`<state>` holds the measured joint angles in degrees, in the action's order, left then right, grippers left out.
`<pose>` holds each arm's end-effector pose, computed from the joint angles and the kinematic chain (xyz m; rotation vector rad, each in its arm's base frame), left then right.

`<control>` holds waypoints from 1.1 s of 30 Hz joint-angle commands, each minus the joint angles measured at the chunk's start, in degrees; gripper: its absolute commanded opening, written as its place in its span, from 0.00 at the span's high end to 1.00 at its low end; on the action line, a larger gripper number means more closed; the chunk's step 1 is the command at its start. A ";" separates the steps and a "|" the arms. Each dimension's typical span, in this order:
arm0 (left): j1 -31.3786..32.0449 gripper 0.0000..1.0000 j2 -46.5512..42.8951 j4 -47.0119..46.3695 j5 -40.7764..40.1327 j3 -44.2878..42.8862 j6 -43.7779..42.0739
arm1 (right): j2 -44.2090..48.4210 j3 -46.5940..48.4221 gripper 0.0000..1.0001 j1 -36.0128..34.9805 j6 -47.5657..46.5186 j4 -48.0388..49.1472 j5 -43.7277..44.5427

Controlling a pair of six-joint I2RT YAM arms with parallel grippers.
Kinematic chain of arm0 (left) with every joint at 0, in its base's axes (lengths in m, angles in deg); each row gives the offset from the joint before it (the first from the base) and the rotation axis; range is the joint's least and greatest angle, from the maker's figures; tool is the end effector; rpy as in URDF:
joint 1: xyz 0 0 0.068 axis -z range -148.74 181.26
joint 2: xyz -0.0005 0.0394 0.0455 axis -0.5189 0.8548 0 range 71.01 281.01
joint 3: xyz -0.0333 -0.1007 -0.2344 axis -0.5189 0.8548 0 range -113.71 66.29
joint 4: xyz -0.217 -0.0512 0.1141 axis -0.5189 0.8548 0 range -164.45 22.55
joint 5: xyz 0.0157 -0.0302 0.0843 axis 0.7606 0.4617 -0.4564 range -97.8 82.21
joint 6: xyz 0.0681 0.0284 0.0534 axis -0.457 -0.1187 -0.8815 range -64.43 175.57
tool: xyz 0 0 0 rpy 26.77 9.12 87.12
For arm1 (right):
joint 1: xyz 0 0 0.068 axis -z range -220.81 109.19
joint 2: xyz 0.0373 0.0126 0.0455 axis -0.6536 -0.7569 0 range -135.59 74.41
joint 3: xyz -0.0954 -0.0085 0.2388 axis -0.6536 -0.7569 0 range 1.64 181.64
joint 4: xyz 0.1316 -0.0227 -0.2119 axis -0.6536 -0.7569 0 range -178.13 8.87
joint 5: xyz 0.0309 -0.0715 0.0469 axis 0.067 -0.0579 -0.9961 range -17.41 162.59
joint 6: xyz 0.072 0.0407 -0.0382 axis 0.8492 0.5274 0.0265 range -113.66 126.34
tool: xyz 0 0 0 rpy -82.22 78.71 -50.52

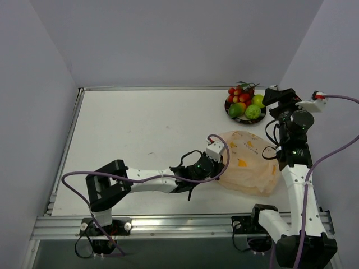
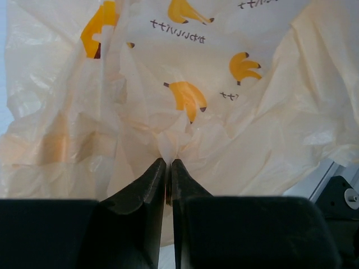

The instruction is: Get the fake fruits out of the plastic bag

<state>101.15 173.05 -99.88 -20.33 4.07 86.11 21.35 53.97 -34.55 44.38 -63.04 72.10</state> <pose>0.1673 -0.4053 0.2144 0.4967 1.8792 -1.0183 0.2520 -0.0269 0.4151 0.4766 1.1907 0.4830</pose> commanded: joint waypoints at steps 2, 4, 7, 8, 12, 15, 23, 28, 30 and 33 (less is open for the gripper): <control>-0.01 0.84 -0.09 -0.32 -2.41 -3.79 1.19 | -1.08 1.80 0.22 -0.55 -0.86 -2.35 -6.53; -0.01 0.73 -0.26 0.03 -2.67 -5.45 -0.13 | -0.82 2.15 0.17 -0.55 -0.78 -2.44 -7.59; -0.01 0.40 -2.10 1.78 -4.25 -6.86 -2.50 | -0.03 3.91 0.01 -0.72 -1.04 -4.19 -9.26; -0.36 0.15 -4.02 3.01 -5.21 -7.48 -3.64 | 0.23 4.61 0.00 -0.72 -1.48 -5.59 -9.44; -0.63 0.06 -11.67 9.77 -8.63 -9.68 -6.98 | 3.13 7.25 0.00 -0.81 -1.48 -8.06 -7.95; -0.63 0.06 -18.00 13.98 -12.14 -10.29 -10.22 | 5.42 7.60 0.00 -0.81 -1.13 -8.24 -8.38; -1.24 0.06 -33.64 34.29 -26.75 -9.33 -11.83 | 7.97 6.81 0.00 -0.99 -0.95 -8.86 -10.31; -1.16 0.06 -45.32 43.44 -30.17 -7.22 -13.05 | 9.72 6.20 0.00 -1.16 0.36 -7.28 -12.16; -1.33 0.06 -48.15 45.37 -32.46 -7.13 -15.58 | 10.52 4.89 0.00 -1.25 2.12 -4.38 -13.83; -1.42 0.06 -52.81 46.79 -35.19 -7.92 -18.49 | 10.43 4.97 0.00 -1.43 3.26 -2.71 -15.93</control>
<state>100.03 123.78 -58.16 -50.27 -2.18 72.37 30.79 58.71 -35.31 45.67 -71.41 60.21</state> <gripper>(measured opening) 0.942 0.996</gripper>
